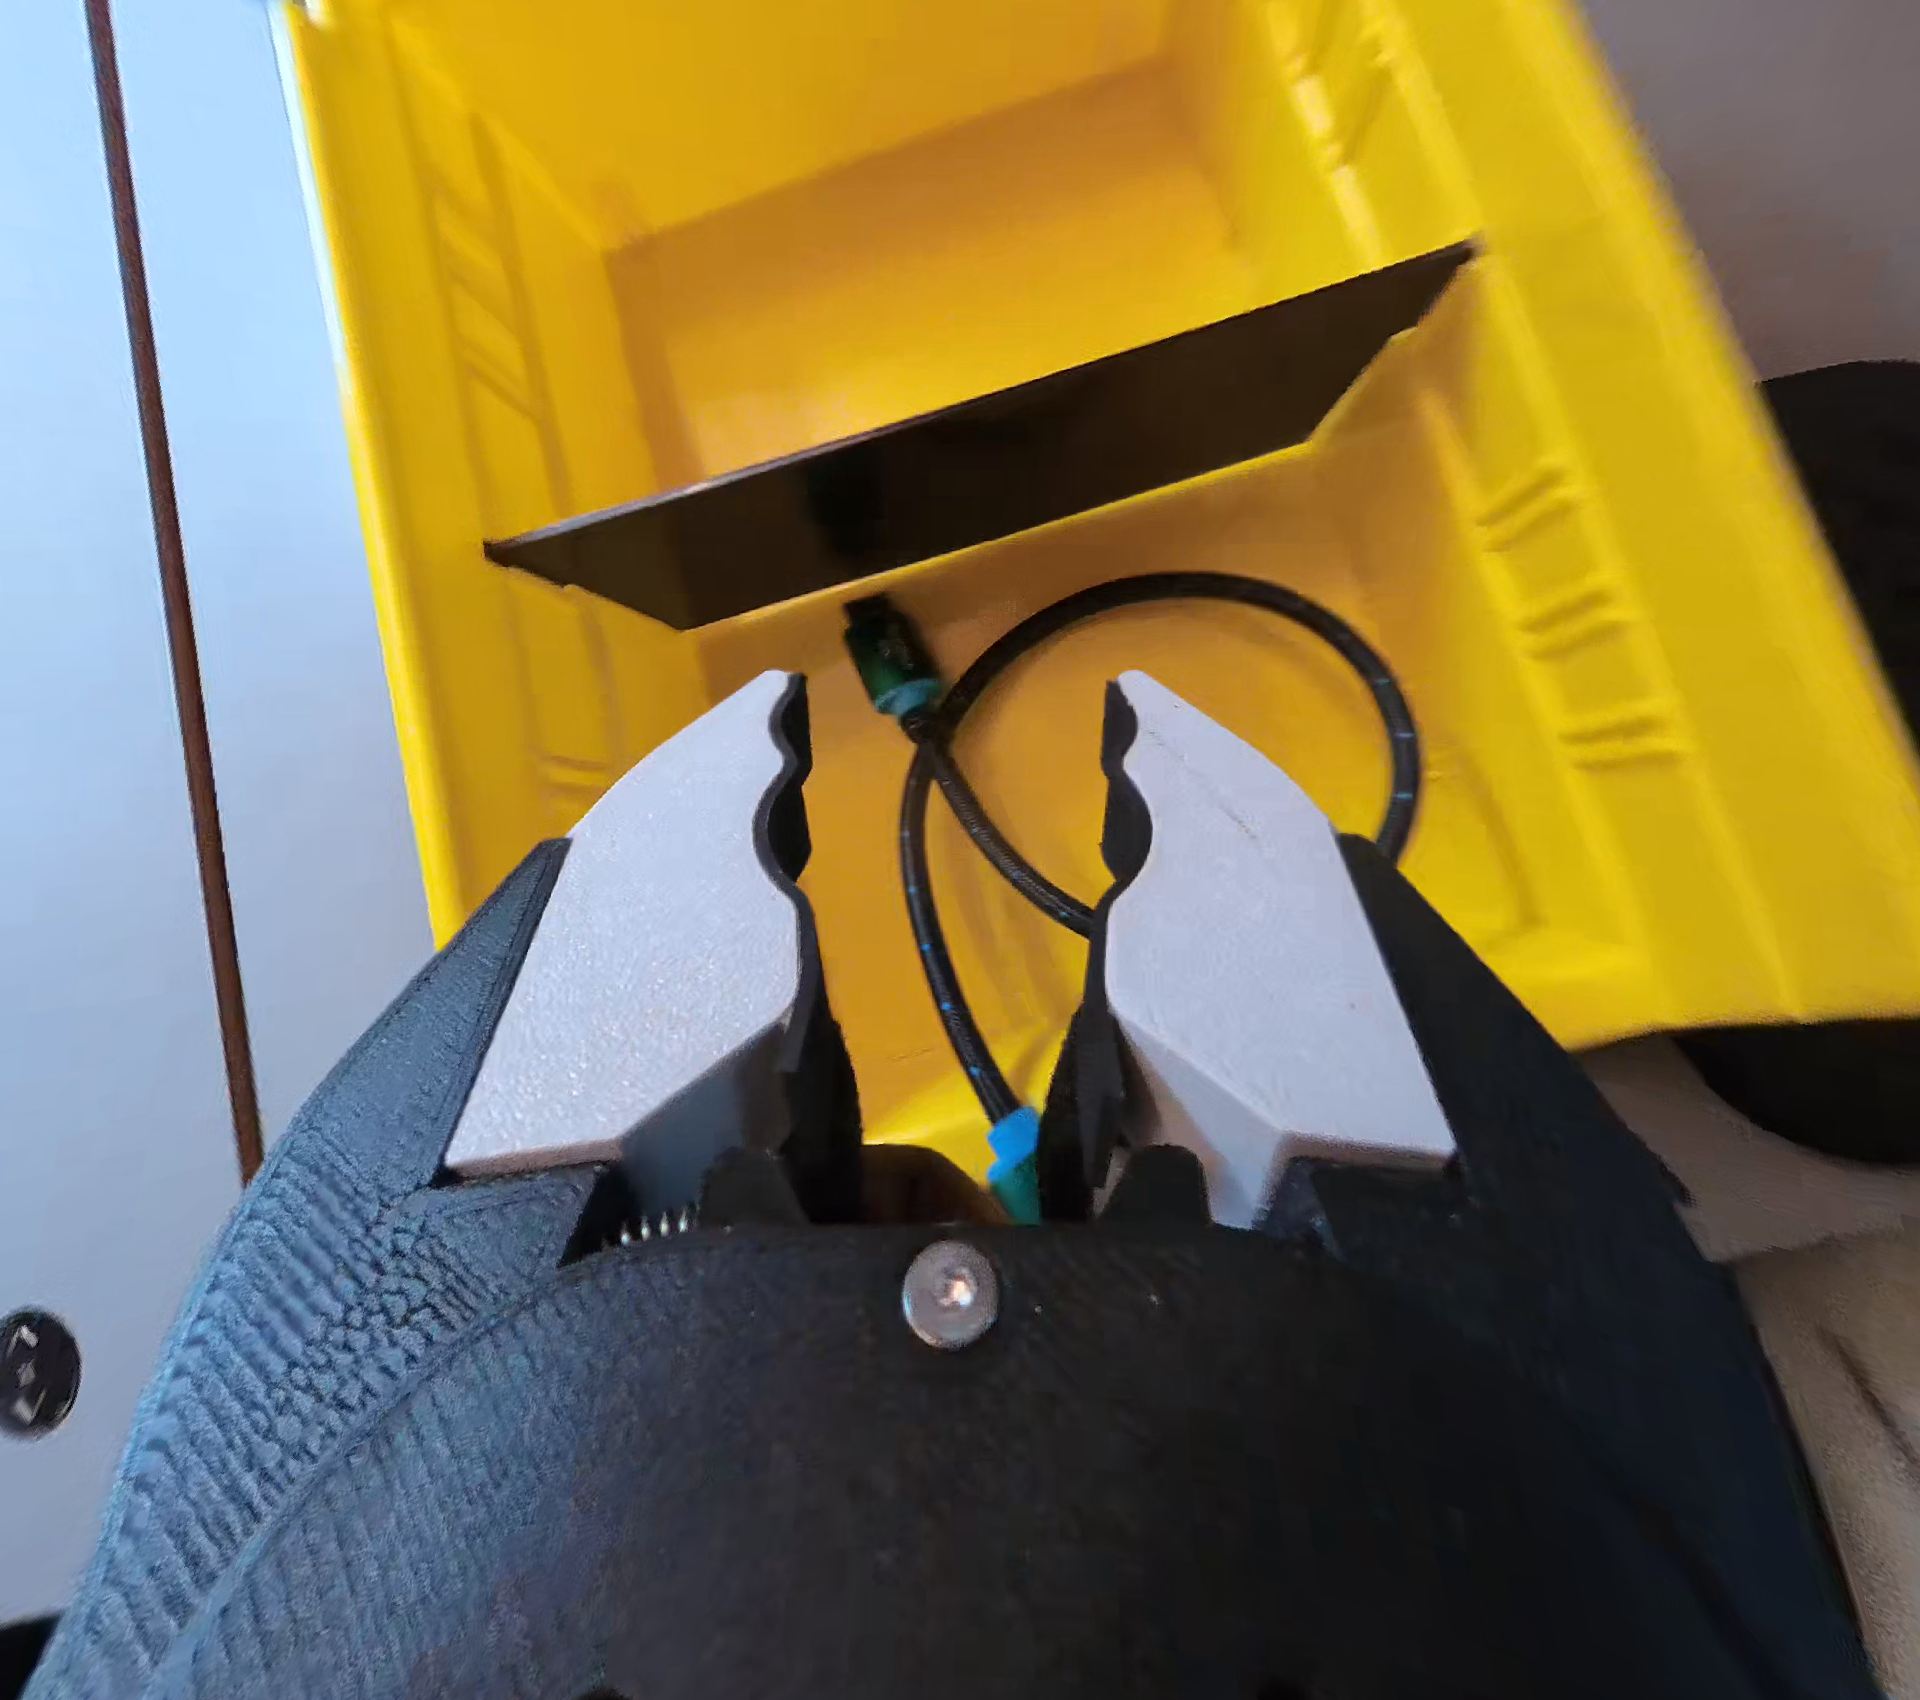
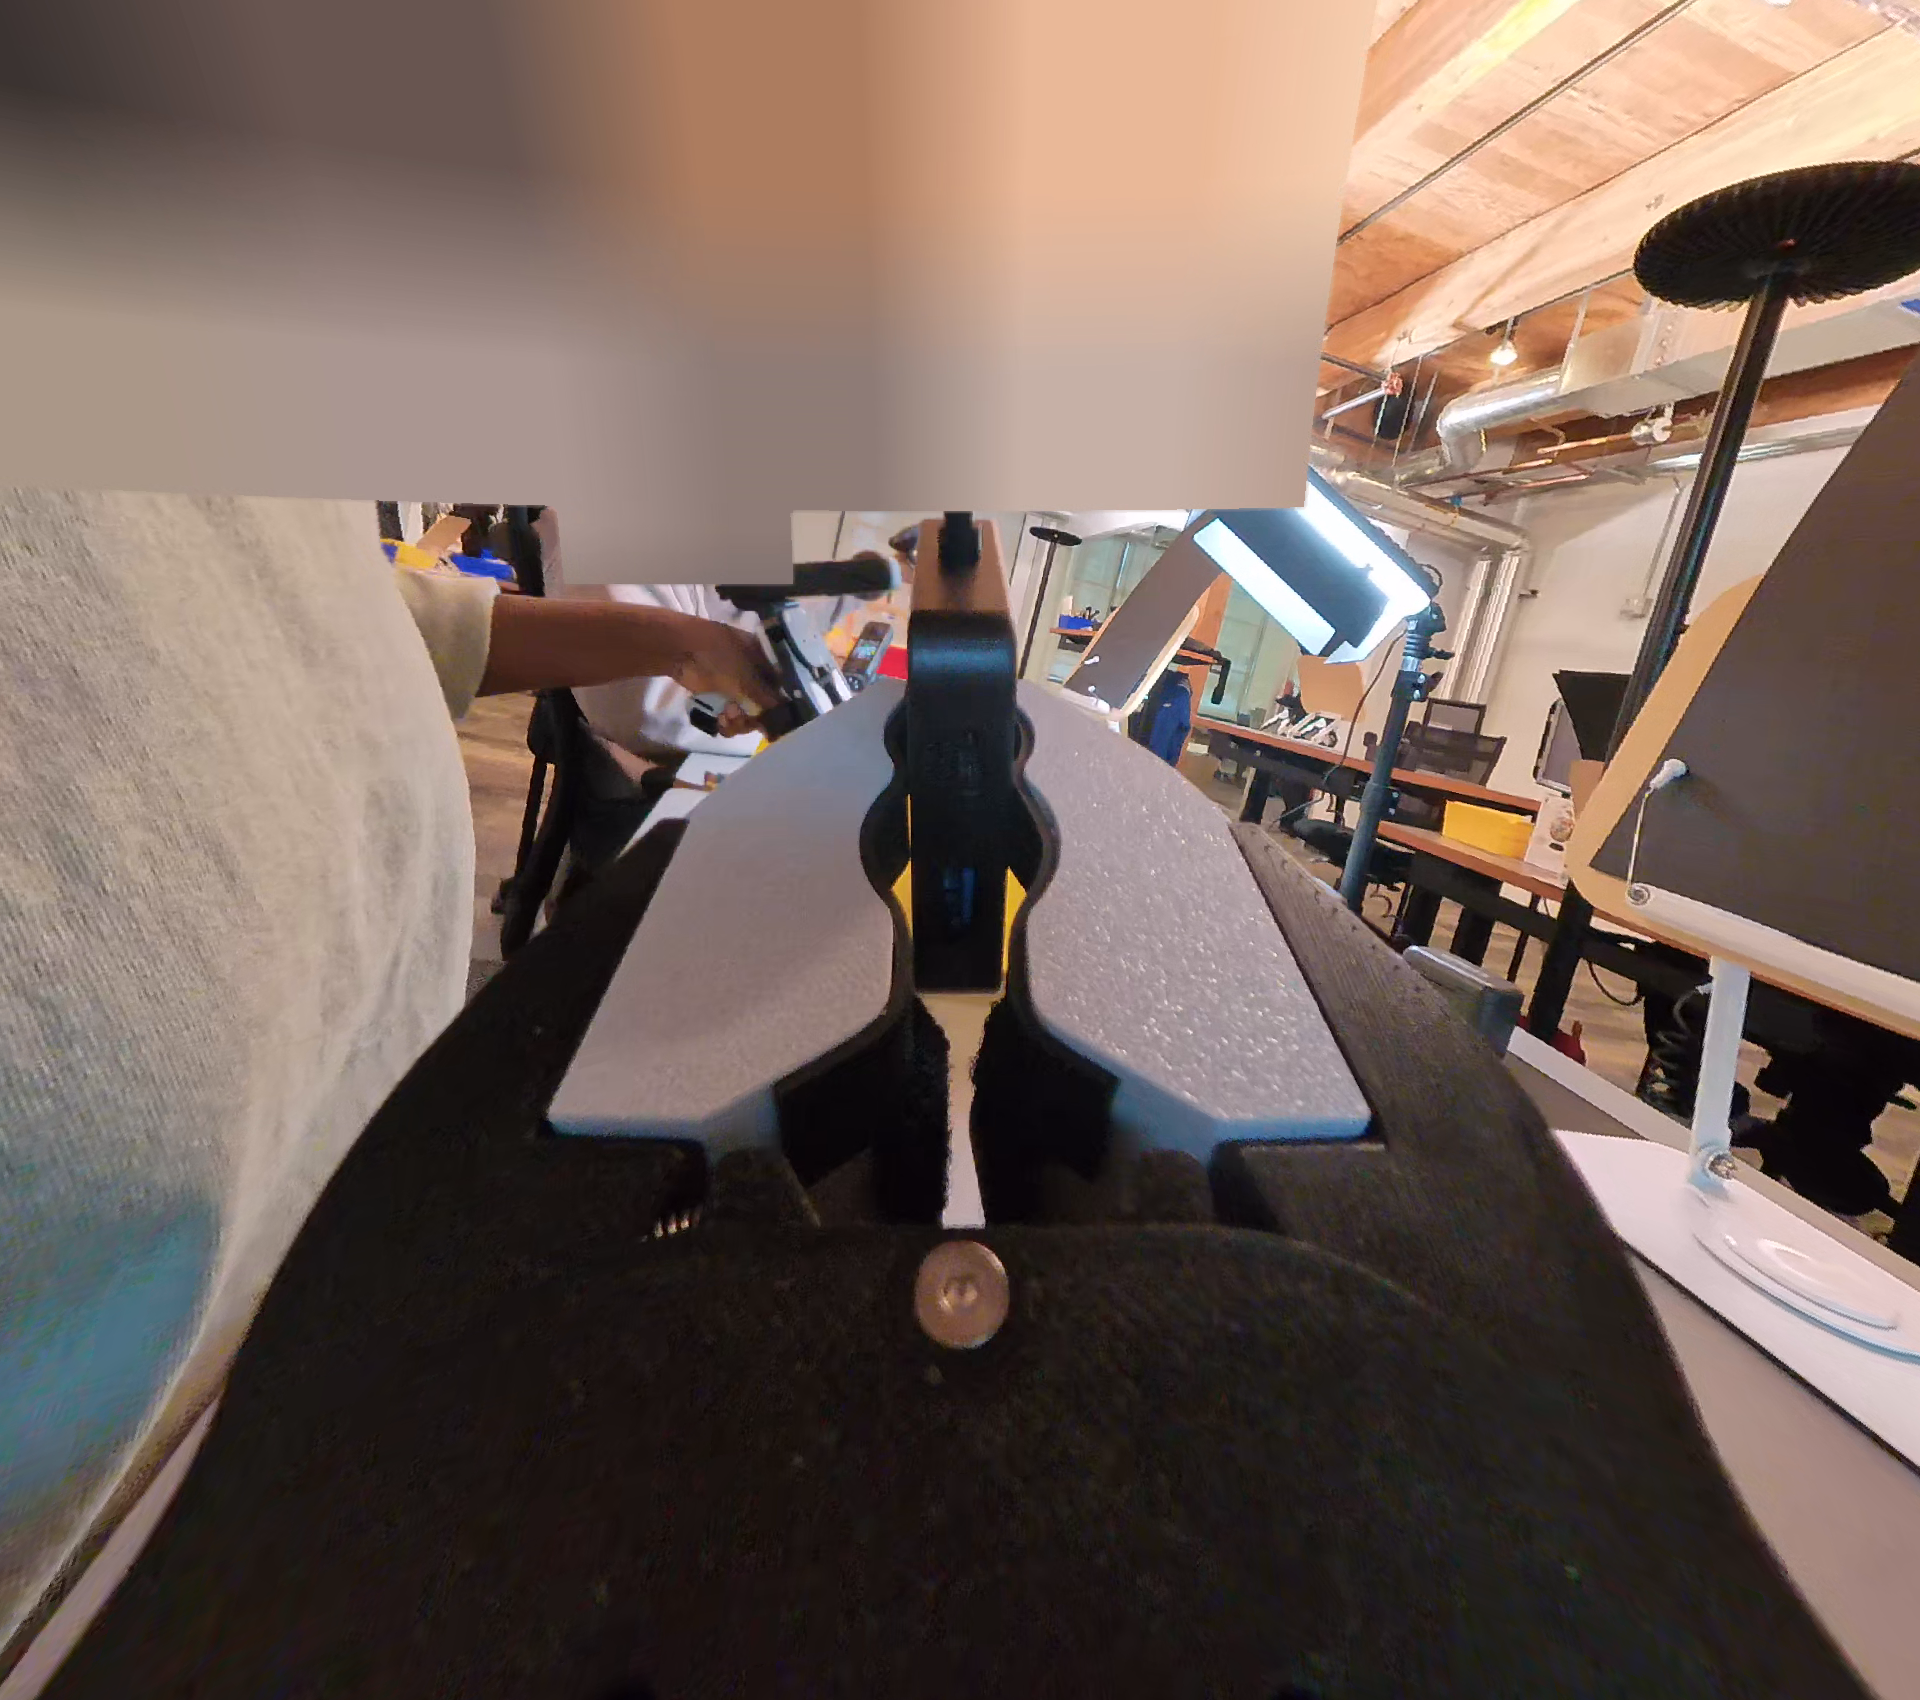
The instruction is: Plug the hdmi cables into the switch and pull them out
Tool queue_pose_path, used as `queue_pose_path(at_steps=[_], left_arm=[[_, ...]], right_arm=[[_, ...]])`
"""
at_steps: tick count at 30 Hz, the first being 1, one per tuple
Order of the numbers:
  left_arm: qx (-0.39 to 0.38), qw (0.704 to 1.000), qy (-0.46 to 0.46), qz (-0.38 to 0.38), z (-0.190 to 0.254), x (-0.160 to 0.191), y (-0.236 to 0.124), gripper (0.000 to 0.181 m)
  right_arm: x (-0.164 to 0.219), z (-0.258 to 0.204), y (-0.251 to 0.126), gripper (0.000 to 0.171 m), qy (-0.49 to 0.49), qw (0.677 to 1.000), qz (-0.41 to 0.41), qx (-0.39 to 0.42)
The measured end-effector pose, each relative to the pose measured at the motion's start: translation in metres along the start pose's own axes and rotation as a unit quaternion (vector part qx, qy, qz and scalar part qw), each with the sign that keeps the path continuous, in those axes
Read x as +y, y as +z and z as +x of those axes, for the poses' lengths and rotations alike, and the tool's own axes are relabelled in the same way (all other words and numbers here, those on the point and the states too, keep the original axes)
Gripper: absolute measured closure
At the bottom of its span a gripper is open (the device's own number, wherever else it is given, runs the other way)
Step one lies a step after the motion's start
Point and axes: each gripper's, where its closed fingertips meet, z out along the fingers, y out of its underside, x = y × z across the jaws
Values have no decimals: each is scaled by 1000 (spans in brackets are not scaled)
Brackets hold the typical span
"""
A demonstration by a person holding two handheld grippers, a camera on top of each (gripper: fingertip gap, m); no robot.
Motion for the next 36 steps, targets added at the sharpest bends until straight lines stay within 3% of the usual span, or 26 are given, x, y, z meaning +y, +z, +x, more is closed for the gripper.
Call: queue_pose_path(at_steps=[11, 17, 21, 25, 27, 30, 36], left_arm=[[-44, 990, -37, -130, -27, 29, 60, 137], [-46, 985, -48, -161, -27, 38, 68, 138], [-7, 982, -51, -183, -17, 43, 65, 156], [8, 978, -33, -204, -18, 49, 61, 157], [-4, 983, 0, -185, -20, 46, 60, 159], [-24, 996, 31, -79, -20, 17, 46, 160], [-48, 982, 101, 151, -3, -72, -43, 161]], right_arm=[[8, 8, -4, 157, 4, 1000, -15, 9], [13, 11, -6, 157, 5, 1000, -21, 16], [13, 15, -9, 157, 8, 1000, -19, 19], [13, 17, -10, 157, 5, 1000, -14, 22], [12, 17, -11, 157, 5, 1000, -11, 24], [12, 17, -12, 157, 5, 1000, -11, 26], [10, 16, -12, 157, -4, 999, -18, 26]])
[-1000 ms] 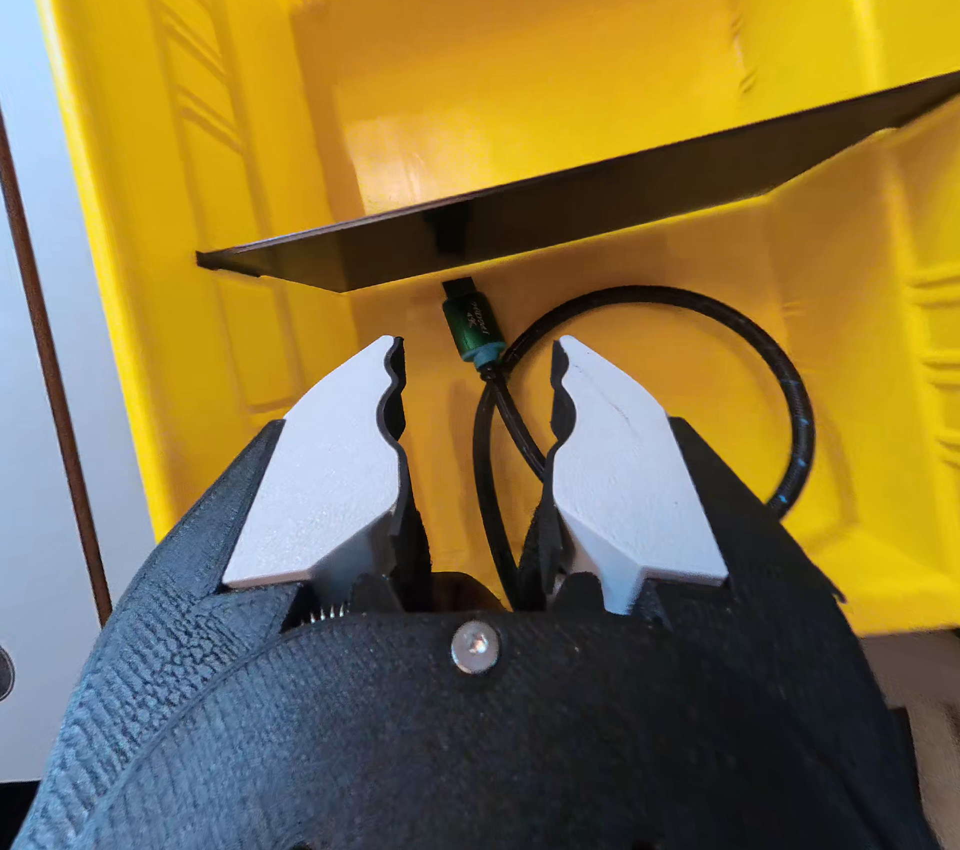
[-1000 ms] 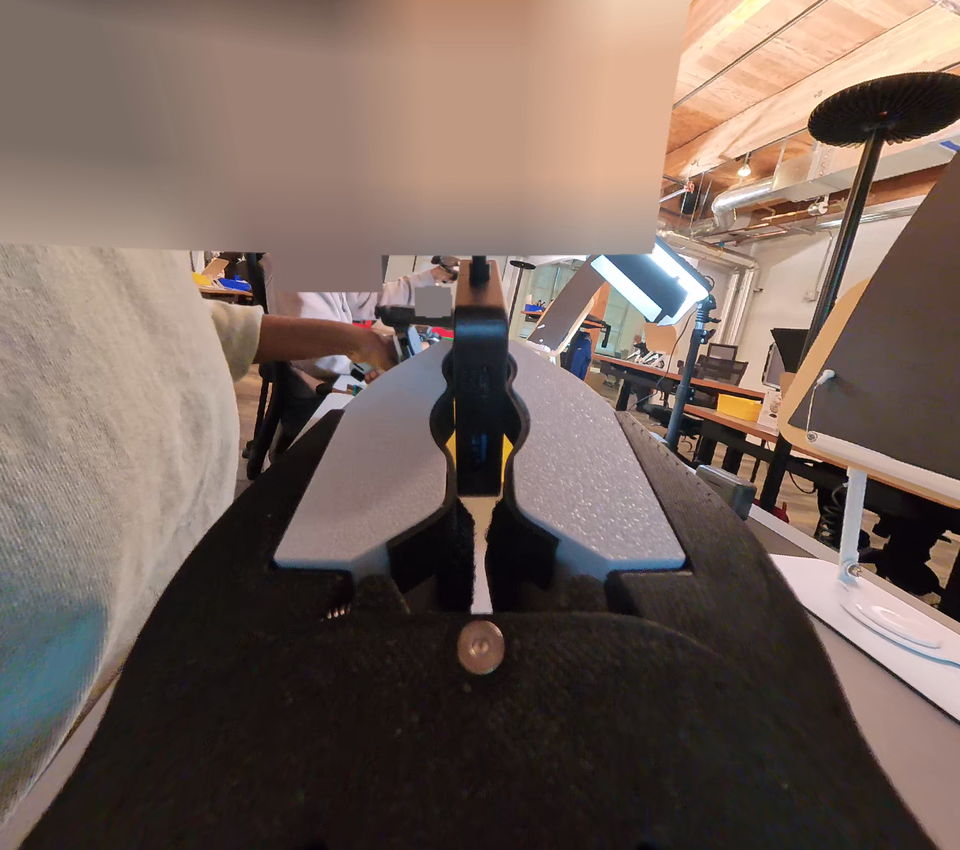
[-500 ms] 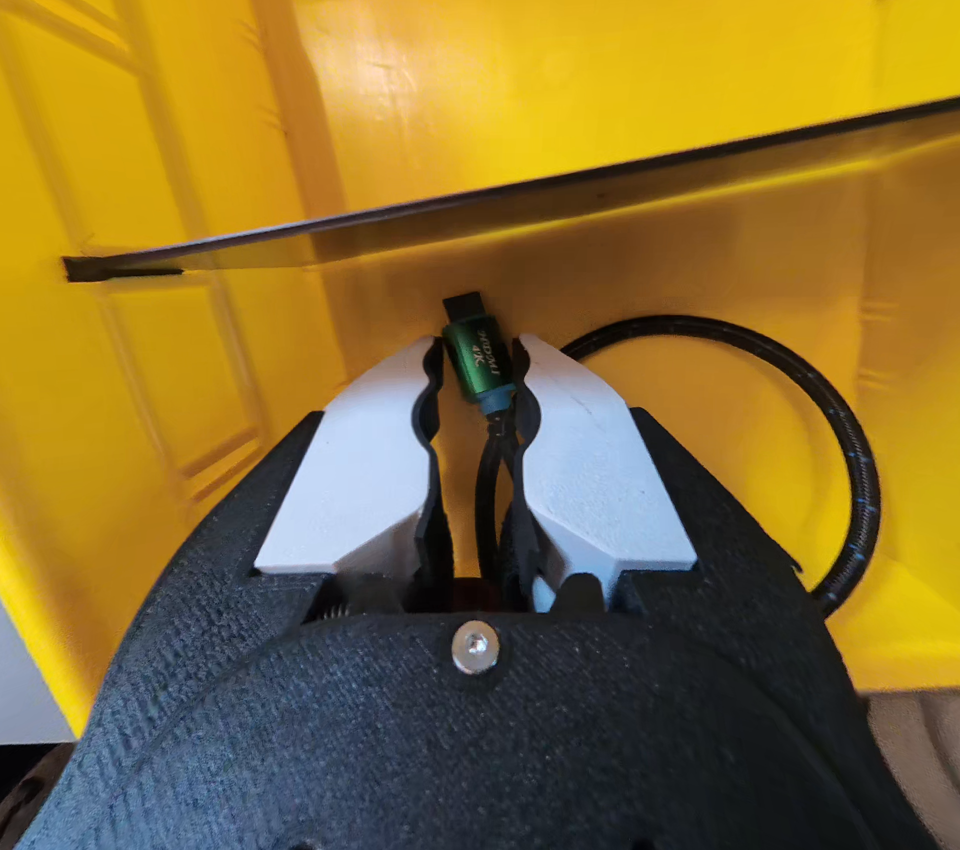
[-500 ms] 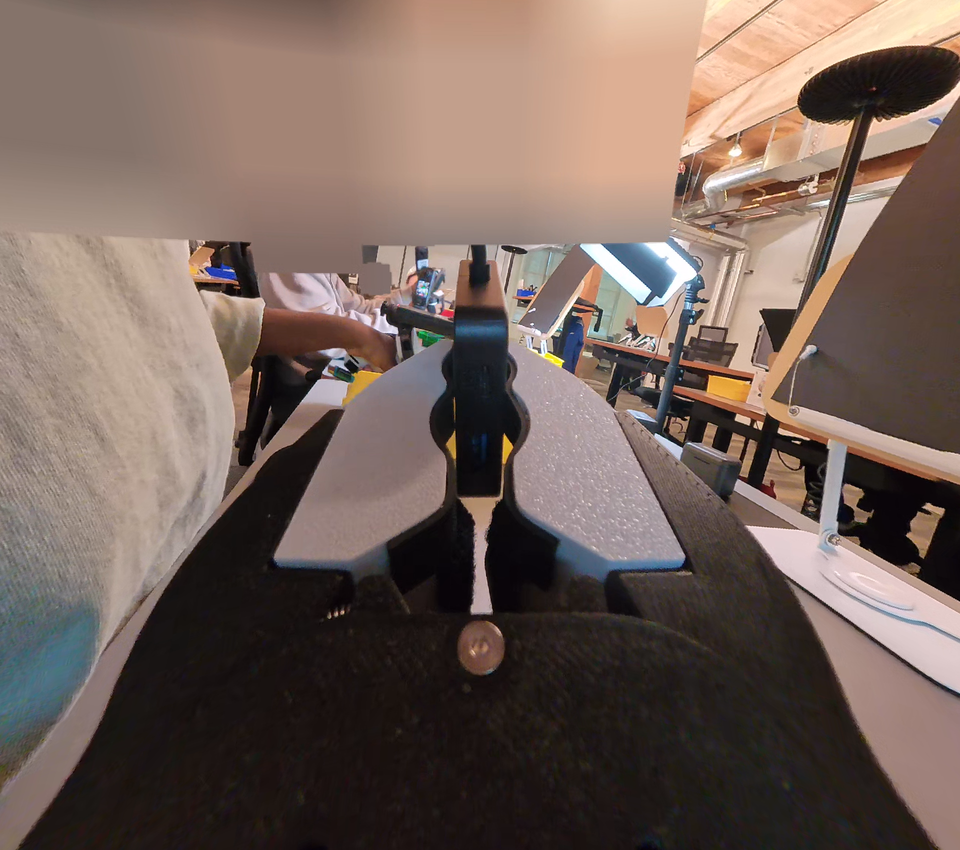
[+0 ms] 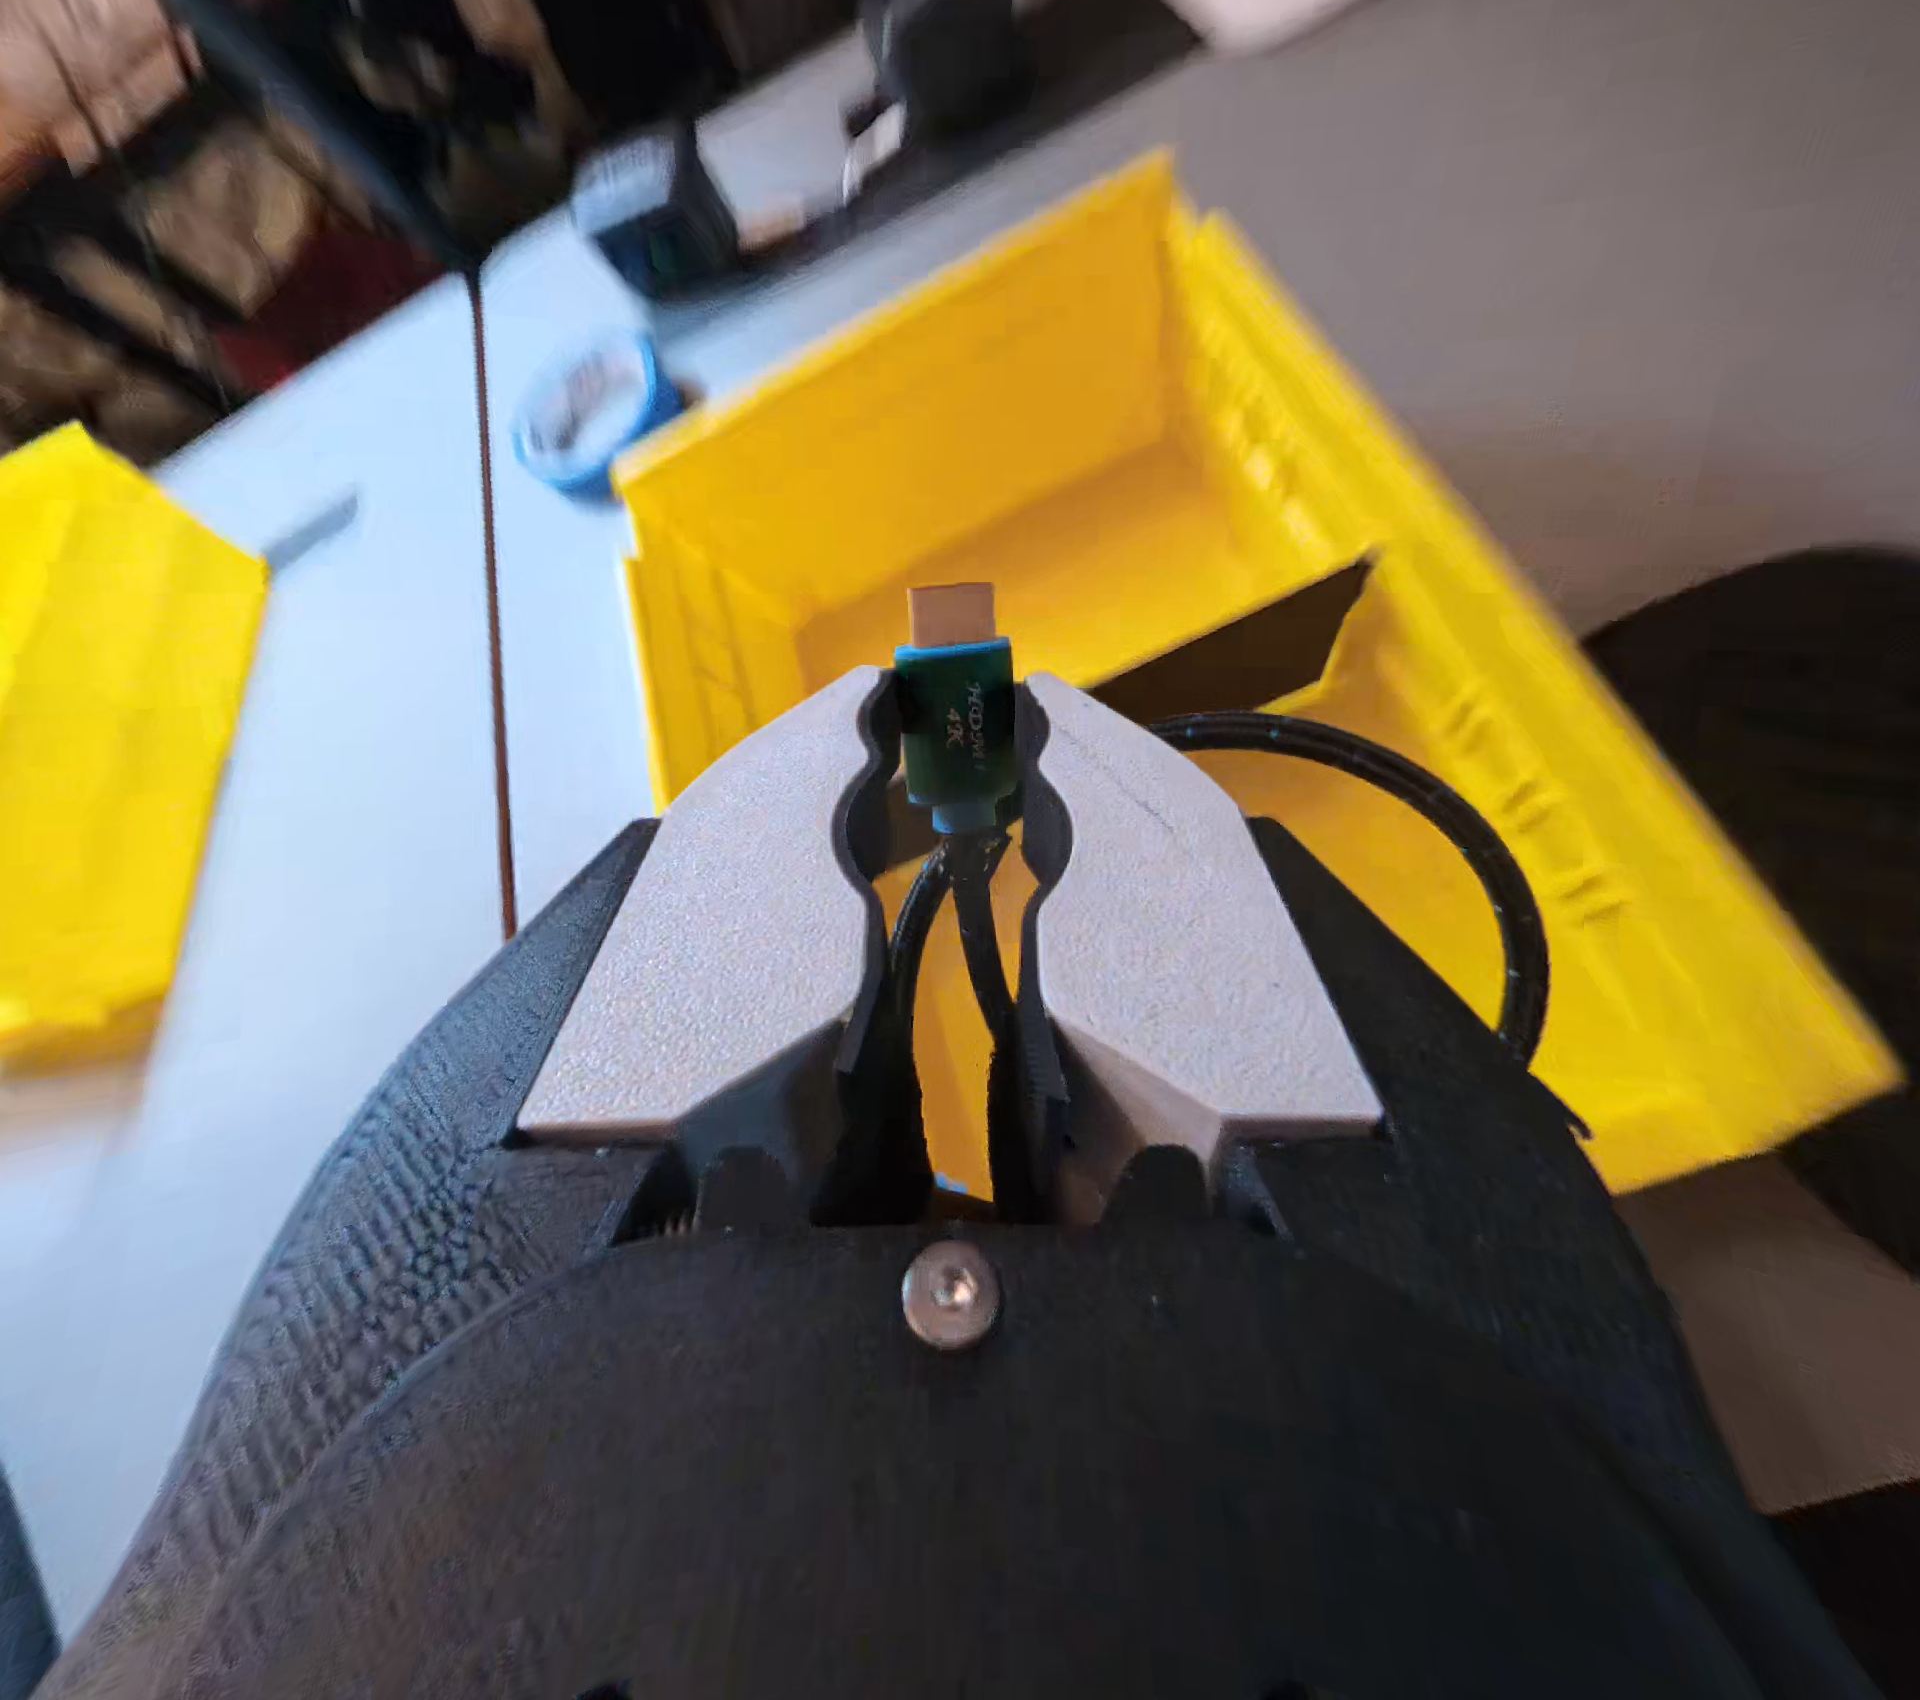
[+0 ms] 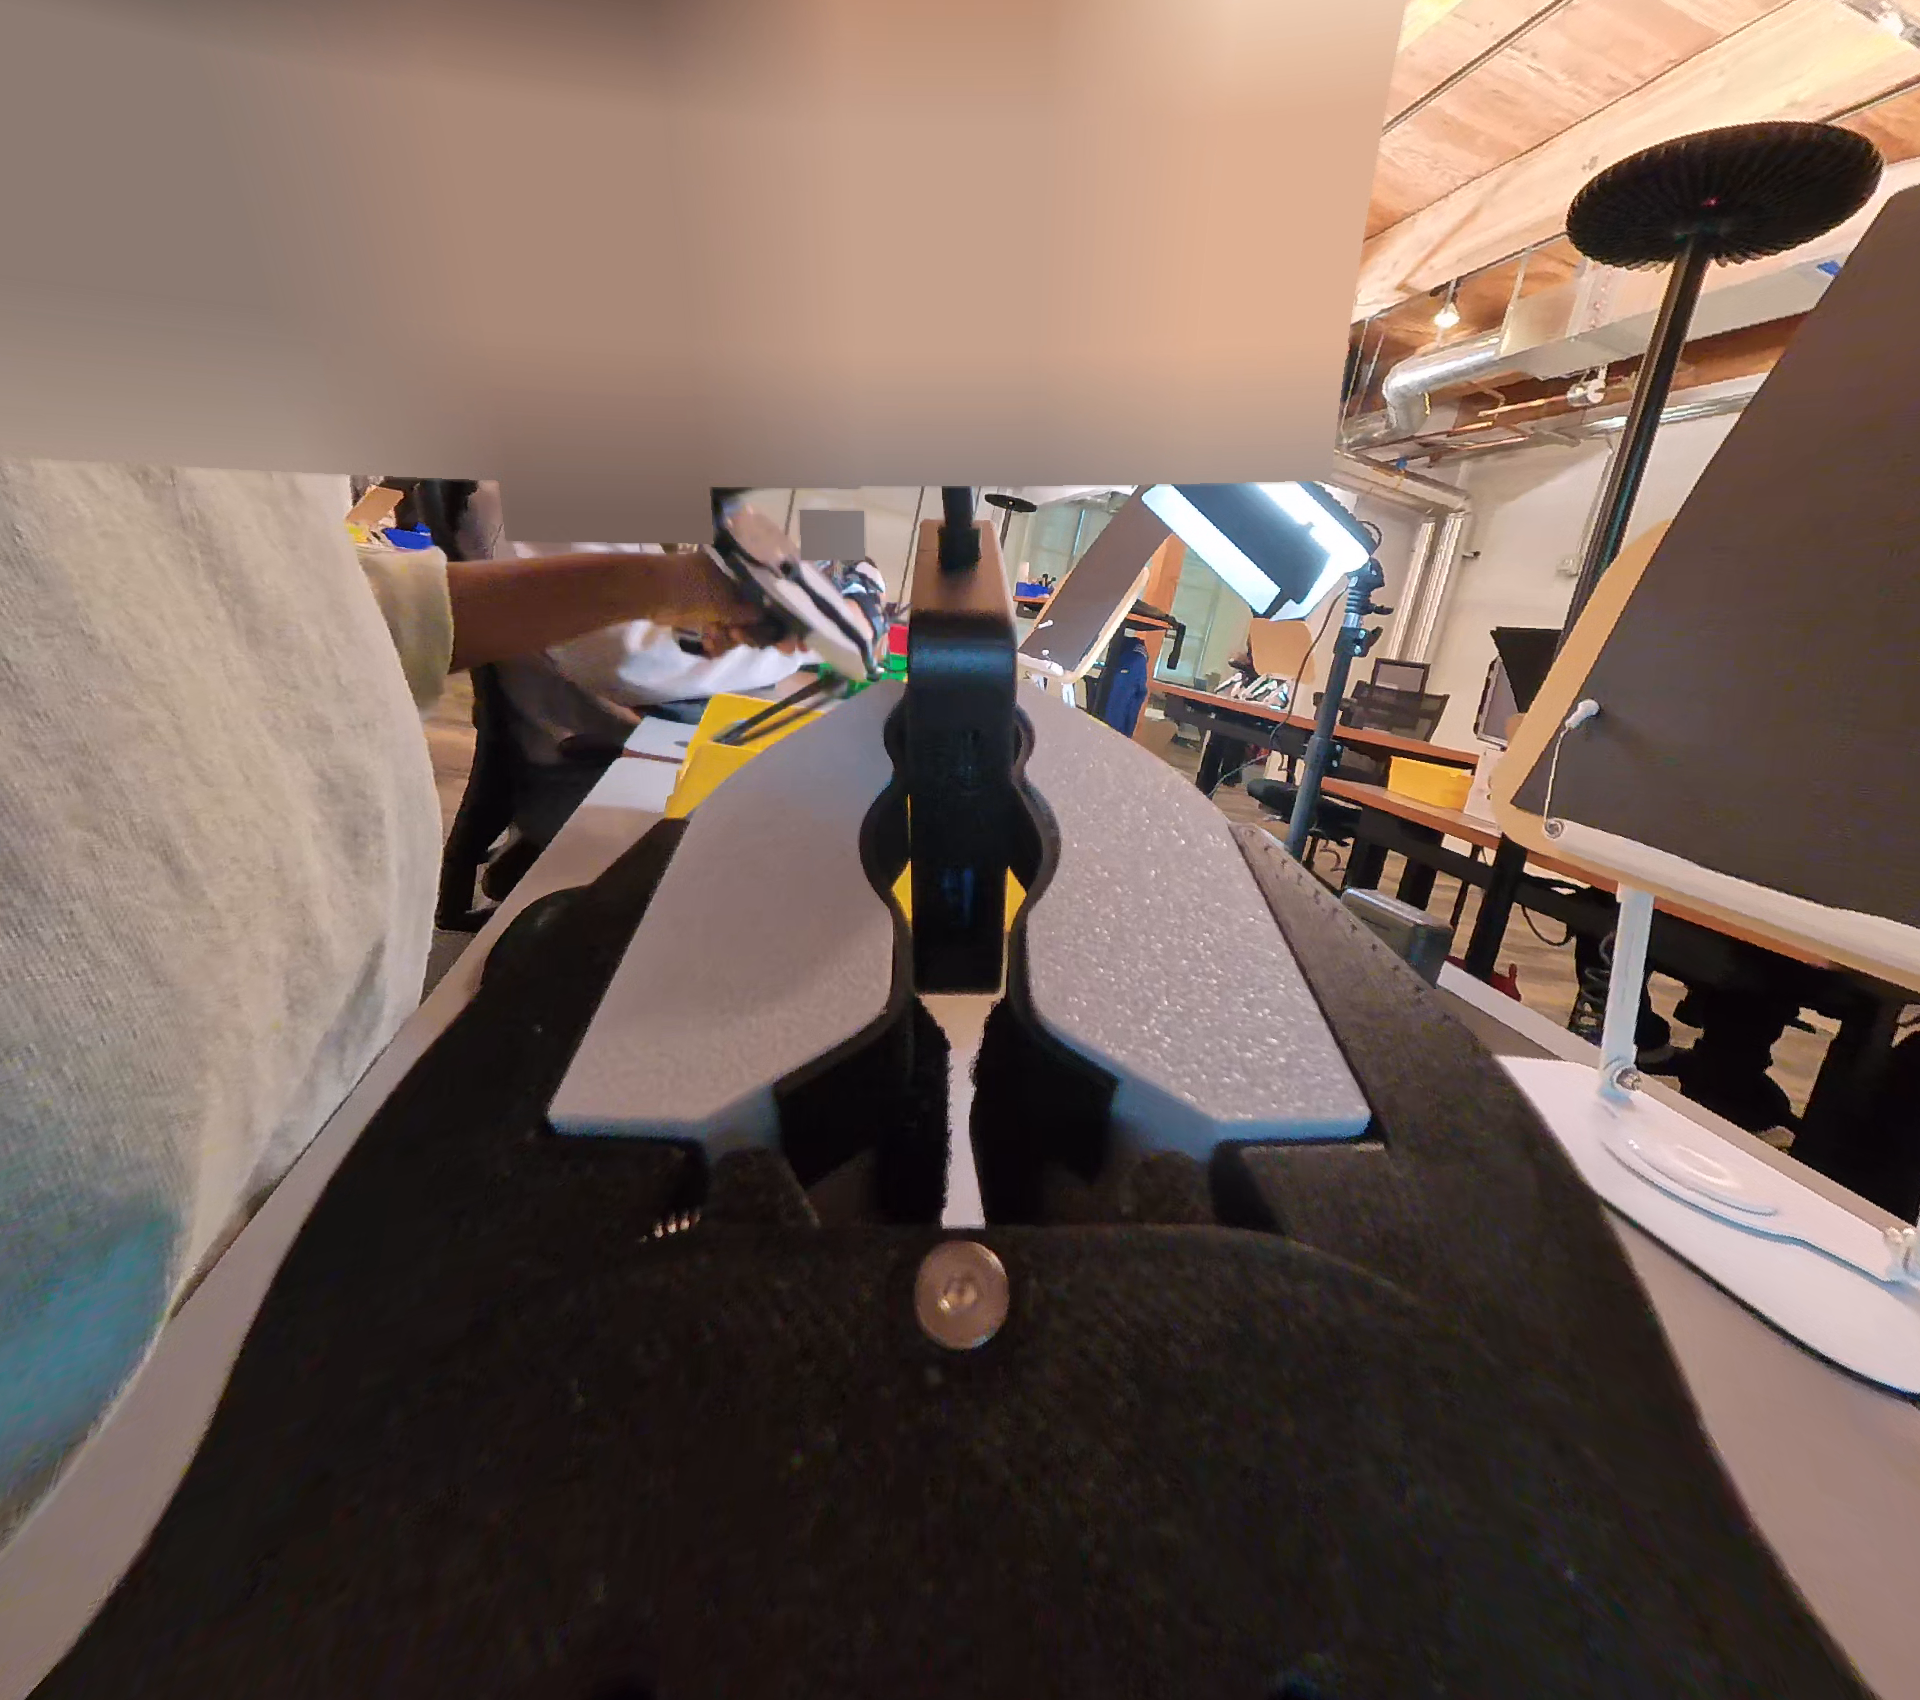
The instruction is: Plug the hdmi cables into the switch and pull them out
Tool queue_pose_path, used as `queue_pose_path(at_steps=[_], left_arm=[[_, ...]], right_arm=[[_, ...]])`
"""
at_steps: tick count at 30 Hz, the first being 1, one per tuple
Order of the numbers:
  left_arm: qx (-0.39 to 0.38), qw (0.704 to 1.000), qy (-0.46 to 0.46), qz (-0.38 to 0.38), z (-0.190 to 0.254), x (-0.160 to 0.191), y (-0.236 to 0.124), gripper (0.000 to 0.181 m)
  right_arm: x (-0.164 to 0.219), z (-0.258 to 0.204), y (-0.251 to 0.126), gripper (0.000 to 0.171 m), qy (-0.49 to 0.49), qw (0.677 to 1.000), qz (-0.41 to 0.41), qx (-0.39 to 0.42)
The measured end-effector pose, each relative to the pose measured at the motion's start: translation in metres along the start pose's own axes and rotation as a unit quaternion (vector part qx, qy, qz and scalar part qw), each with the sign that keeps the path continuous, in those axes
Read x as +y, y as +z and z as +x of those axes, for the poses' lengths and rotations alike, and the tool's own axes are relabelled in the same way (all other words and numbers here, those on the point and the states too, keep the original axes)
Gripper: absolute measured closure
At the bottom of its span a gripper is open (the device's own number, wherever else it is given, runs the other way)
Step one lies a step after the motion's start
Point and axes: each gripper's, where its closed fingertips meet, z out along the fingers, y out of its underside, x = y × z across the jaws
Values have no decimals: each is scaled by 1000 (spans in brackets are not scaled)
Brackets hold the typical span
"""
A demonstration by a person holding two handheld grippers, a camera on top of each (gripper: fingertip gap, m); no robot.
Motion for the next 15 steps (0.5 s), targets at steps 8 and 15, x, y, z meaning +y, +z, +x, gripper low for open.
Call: queue_pose_path(at_steps=[8, 15], left_arm=[[142, 962, 92, 215, 78, -137, -102, 161], [317, 919, 235, 10, 229, -93, -68, 161]], right_arm=[[-12, -8, 0, 157, -15, 1000, 11, 1], [-28, -15, -13, 157, -25, 999, 31, 15]])
